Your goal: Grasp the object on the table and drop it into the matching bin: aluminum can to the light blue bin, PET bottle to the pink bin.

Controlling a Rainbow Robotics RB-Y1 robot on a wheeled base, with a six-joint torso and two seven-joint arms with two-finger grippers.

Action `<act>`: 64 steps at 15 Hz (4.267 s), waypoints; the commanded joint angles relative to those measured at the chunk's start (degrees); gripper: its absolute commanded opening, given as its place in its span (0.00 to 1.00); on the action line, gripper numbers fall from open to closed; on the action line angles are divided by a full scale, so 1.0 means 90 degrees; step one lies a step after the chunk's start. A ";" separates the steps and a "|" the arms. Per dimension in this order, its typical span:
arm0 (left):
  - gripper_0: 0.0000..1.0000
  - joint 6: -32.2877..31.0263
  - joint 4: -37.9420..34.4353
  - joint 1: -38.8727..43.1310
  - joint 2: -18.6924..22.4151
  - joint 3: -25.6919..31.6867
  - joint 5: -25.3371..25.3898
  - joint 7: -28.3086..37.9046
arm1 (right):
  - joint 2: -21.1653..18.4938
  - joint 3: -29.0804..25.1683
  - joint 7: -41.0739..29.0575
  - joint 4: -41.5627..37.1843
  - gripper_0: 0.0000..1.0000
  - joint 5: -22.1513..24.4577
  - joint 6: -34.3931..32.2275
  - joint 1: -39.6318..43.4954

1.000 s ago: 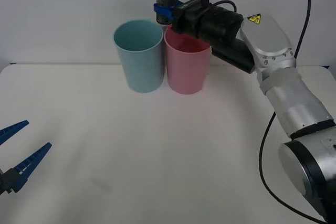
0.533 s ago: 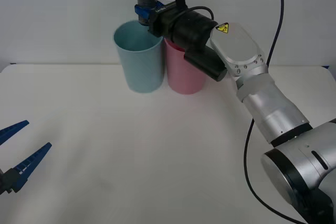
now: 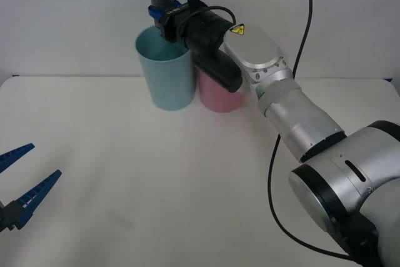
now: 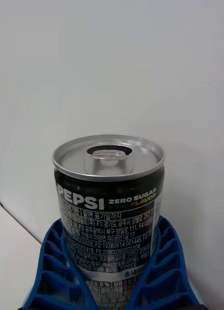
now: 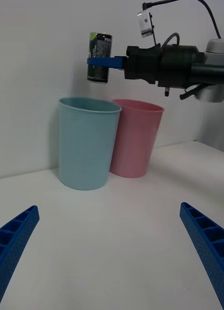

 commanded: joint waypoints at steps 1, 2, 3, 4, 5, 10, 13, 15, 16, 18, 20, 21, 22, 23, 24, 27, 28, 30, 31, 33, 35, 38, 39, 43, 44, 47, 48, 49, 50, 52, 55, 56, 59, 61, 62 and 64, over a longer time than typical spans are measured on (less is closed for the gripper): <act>1.00 0.0000 0.0000 0.0000 0.0000 0.0000 0.0000 0.0000 | 0.0077 -0.0026 0.0034 0.0191 0.02 -0.0105 0.0053 -0.0148; 1.00 0.0000 0.0000 0.0000 0.0000 0.0000 0.0000 0.0000 | 0.0086 -0.0026 0.0044 0.0191 0.02 -0.0105 0.0053 -0.0138; 1.00 0.0000 0.0000 0.0000 0.0000 0.0000 0.0000 0.0000 | 0.0086 -0.0026 0.0044 0.0191 0.02 -0.0105 0.0053 -0.0148; 1.00 0.0000 0.0000 0.0000 0.0000 0.0000 0.0000 0.0000 | 0.0086 -0.0026 0.0044 0.0191 0.03 -0.0105 0.0053 -0.0148; 1.00 0.0000 0.0000 0.0000 0.0000 0.0000 0.0000 0.0000 | 0.0077 -0.0026 0.0034 0.0191 0.03 -0.0105 0.0053 -0.0138; 1.00 0.0000 0.0000 0.0000 0.0000 0.0000 0.0000 0.0000 | 0.0077 -0.0026 0.0073 0.0191 1.00 -0.0105 0.0053 -0.0148; 1.00 0.0000 0.0000 0.0000 0.0000 0.0000 0.0000 0.0000 | 0.0067 -0.0026 0.0083 0.0191 1.00 -0.0105 0.0053 -0.0138; 1.00 0.0000 0.0000 0.0000 0.0000 0.0000 0.0000 0.0000 | 0.0057 -0.0026 0.0093 0.0191 1.00 -0.0105 0.0053 -0.0138; 1.00 0.0000 0.0000 0.0000 0.0000 0.0000 0.0000 0.0000 | 0.0047 -0.0026 0.0093 0.0191 1.00 -0.0105 0.0053 -0.0138; 1.00 0.0000 0.0000 0.0000 0.0000 0.0000 0.0000 0.0000 | -0.0011 -0.0026 0.0122 0.0152 1.00 -0.0105 -0.0015 -0.0040; 1.00 0.0000 0.0000 0.0000 0.0000 0.0000 0.0000 0.0000 | -0.0109 -0.0016 0.0171 -0.0180 1.00 -0.0115 -0.0044 0.0213; 1.00 0.0000 0.0000 0.0000 0.0000 0.0000 0.0000 0.0000 | -0.0167 0.0013 0.0181 -0.0463 1.00 -0.0115 -0.0044 0.0419; 1.00 0.0000 0.0000 0.0000 0.0000 0.0000 0.0000 0.0000 | -0.0255 0.0023 0.0171 -0.0766 1.00 -0.0115 -0.0113 0.0633; 1.00 0.0000 0.0000 0.0000 0.0000 0.0000 0.0000 0.0000 | -0.0363 0.0033 0.0171 -0.1049 1.00 -0.0105 -0.0288 0.0848; 1.00 0.0000 0.0000 0.0000 0.0000 0.0000 0.0000 0.0000 | -0.0499 0.0023 0.0181 -0.1361 1.00 -0.0105 -0.0484 0.1083; 1.00 0.0000 0.0000 0.0000 0.0000 0.0000 0.0000 0.0000 | -0.0910 0.0062 0.0132 -0.2299 1.00 -0.0115 -0.0855 0.1805; 1.00 0.0000 0.0000 0.0000 0.0000 0.0000 0.0000 0.0000 | -0.1066 0.0121 0.0132 -0.2699 1.00 -0.0115 -0.0865 0.2108; 1.00 0.0000 0.0000 0.0000 0.0000 0.0000 0.0000 0.0000 | -0.1476 0.0248 0.0113 -0.3549 1.00 -0.0252 -0.0874 0.2713; 1.00 0.0000 0.0000 0.0000 0.0000 0.0000 0.0000 0.0000 | -0.1652 0.0267 0.0113 -0.3881 1.00 -0.0300 -0.0894 0.2997; 1.00 0.0000 0.0000 0.0000 0.0000 0.0000 0.0000 0.0000 | -0.2072 0.0258 0.0161 -0.4437 1.00 -0.0437 -0.1119 0.3553; 1.00 0.0000 0.0000 0.0000 0.0000 0.0000 0.0000 0.0000 | -0.2462 0.0111 0.0210 -0.4906 1.00 -0.0545 -0.1460 0.4100; 1.00 0.0000 0.0000 0.0000 0.0000 0.0000 0.0000 0.0000 | -0.2794 -0.0582 0.0357 -0.5365 1.00 -0.0545 -0.2427 0.4960; 1.00 0.0000 0.0000 0.0000 0.0000 0.0000 0.0000 0.0000 | -0.2853 -0.0787 0.0415 -0.5443 1.00 -0.0545 -0.2681 0.5155; 1.00 0.0000 0.0000 0.0000 0.0000 0.0000 0.0000 0.0000 | -0.2999 -0.1998 0.1236 -0.5541 1.00 -0.0691 -0.4077 0.6112; 1.00 0.0000 0.0000 0.0000 0.0000 0.0000 0.0000 0.0000 | -0.3048 -0.2301 0.1519 -0.5531 1.00 -0.0779 -0.4370 0.6415; 1.00 0.0000 0.0000 0.0000 0.0000 0.0000 0.0000 0.0000 | -0.3058 -0.3073 0.2163 -0.5531 1.00 -0.0877 -0.5005 0.7108; 1.00 0.0000 0.0000 0.0000 0.0000 0.0000 0.0000 0.0000 | -0.3058 -0.3287 0.2378 -0.5531 1.00 -0.1033 -0.5161 0.7362; 1.00 0.0000 0.0000 0.0000 0.0000 0.0000 0.0000 0.0000 | -0.3058 -0.3424 0.2525 -0.5531 1.00 -0.1150 -0.5279 0.7557; 1.00 0.0000 0.0000 0.0000 0.0000 0.0000 0.0000 0.0000 | -0.3058 -0.3658 0.2720 -0.5531 1.00 -0.1297 -0.5523 0.7821; 1.00 0.0000 0.0000 0.0000 0.0000 0.0000 0.0000 0.0000 | -0.3058 -0.4000 0.2779 -0.5531 1.00 -0.1531 -0.5933 0.8231; 1.00 0.0000 0.0000 0.0000 0.0000 0.0000 0.0000 0.0000 | -0.3058 -0.4537 0.2915 -0.5541 1.00 -0.1834 -0.6509 0.8905; 1.00 0.0000 0.0000 0.0000 0.0000 0.0000 0.0000 0.0000 | -0.3097 -0.4674 0.2984 -0.5541 1.00 -0.1961 -0.6626 0.9129; 1.00 0.0000 0.0000 0.0000 0.0000 0.0000 0.0000 0.0000 | -0.3263 -0.4655 0.3101 -0.5541 1.00 -0.2361 -0.6656 0.9628; 1.00 0.0000 0.0000 0.0000 0.0000 0.0000 0.0000 0.0000 | -0.3341 -0.4616 0.3159 -0.5541 1.00 -0.2459 -0.6704 0.9764; 1.00 0.0000 0.0000 0.0000 0.0000 0.0000 0.0000 0.0000 | -0.3341 -0.4616 0.3140 -0.5531 1.00 -0.2459 -0.6704 0.9813; 1.00 0.0000 0.0000 0.0000 0.0000 0.0000 0.0000 0.0000 | -0.3351 -0.4616 0.3101 -0.5541 1.00 -0.2439 -0.6695 0.9823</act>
